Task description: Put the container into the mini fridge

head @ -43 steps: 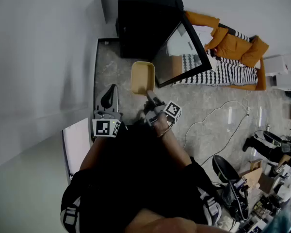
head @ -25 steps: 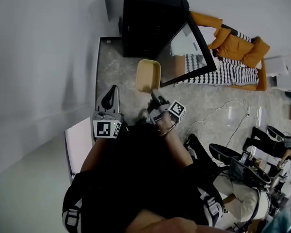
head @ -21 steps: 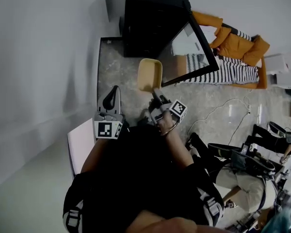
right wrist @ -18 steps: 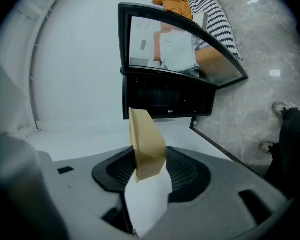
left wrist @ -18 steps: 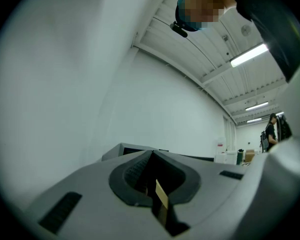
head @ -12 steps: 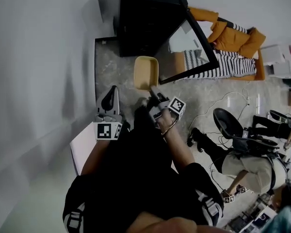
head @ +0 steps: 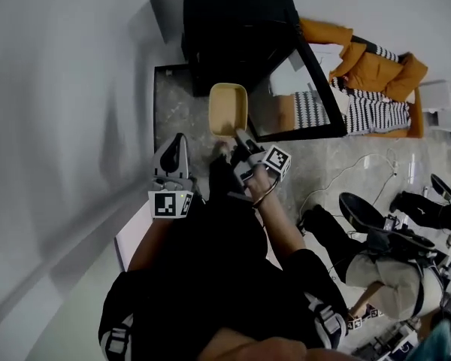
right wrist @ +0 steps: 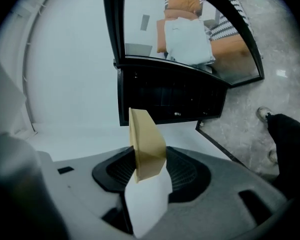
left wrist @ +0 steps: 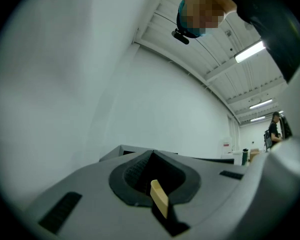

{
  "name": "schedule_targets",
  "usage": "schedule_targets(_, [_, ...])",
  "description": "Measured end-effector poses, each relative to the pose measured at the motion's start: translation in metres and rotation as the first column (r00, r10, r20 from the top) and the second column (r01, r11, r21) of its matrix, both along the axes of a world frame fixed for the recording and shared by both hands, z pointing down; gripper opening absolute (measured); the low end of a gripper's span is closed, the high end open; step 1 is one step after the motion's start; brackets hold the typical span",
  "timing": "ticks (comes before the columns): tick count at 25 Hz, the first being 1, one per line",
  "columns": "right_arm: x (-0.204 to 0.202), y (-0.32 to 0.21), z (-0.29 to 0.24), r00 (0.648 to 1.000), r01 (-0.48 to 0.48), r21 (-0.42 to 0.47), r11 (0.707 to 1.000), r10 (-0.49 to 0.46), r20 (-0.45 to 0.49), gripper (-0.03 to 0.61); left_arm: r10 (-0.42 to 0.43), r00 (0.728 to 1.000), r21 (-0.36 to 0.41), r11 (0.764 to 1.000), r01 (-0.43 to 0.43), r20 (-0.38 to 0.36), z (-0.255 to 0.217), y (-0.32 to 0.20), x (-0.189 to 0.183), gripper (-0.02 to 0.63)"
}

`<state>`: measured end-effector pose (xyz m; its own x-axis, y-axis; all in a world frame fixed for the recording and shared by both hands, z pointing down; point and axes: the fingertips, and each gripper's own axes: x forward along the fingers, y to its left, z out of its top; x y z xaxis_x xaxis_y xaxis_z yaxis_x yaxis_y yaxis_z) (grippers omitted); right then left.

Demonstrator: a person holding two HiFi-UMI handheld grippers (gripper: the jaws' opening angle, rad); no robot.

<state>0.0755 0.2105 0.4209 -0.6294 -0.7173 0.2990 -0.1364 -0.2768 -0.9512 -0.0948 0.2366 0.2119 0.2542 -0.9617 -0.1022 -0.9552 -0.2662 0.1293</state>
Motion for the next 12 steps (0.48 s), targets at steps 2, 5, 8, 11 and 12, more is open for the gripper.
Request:
schedule_targets(2, [0.006,-0.023,0.002,1.0,0.011,-0.003,1.0,-0.011,-0.006,0.178,-0.002,1.0,-0.003,1.0,0.002,0.006,0.003,-0.023,0.008,0.005])
schedule_targets(5, [0.013,-0.054,0.009,1.0,0.026,-0.006,1.0,-0.026,-0.016,0.178,-0.007,1.0,-0.018,1.0,0.008,0.022,0.01,-0.055,0.021,0.005])
schedule_targets(8, [0.021,-0.079,0.02,0.999,0.039,0.005,0.999,-0.039,-0.017,0.178,-0.008,0.999,-0.041,0.999,0.009,0.041,0.018,-0.08,0.036,0.005])
schedule_targets(11, [0.025,-0.097,0.033,0.999,0.043,-0.039,0.998,-0.044,-0.022,0.178,-0.007,0.999,-0.049,0.999,0.01,0.05,0.023,-0.105,0.048,0.005])
schedule_targets(12, [0.025,-0.103,0.038,0.999,0.045,-0.045,0.998,-0.046,-0.02,0.178,-0.007,0.999,-0.047,0.999,0.01,0.054,0.023,-0.113,0.05,0.005])
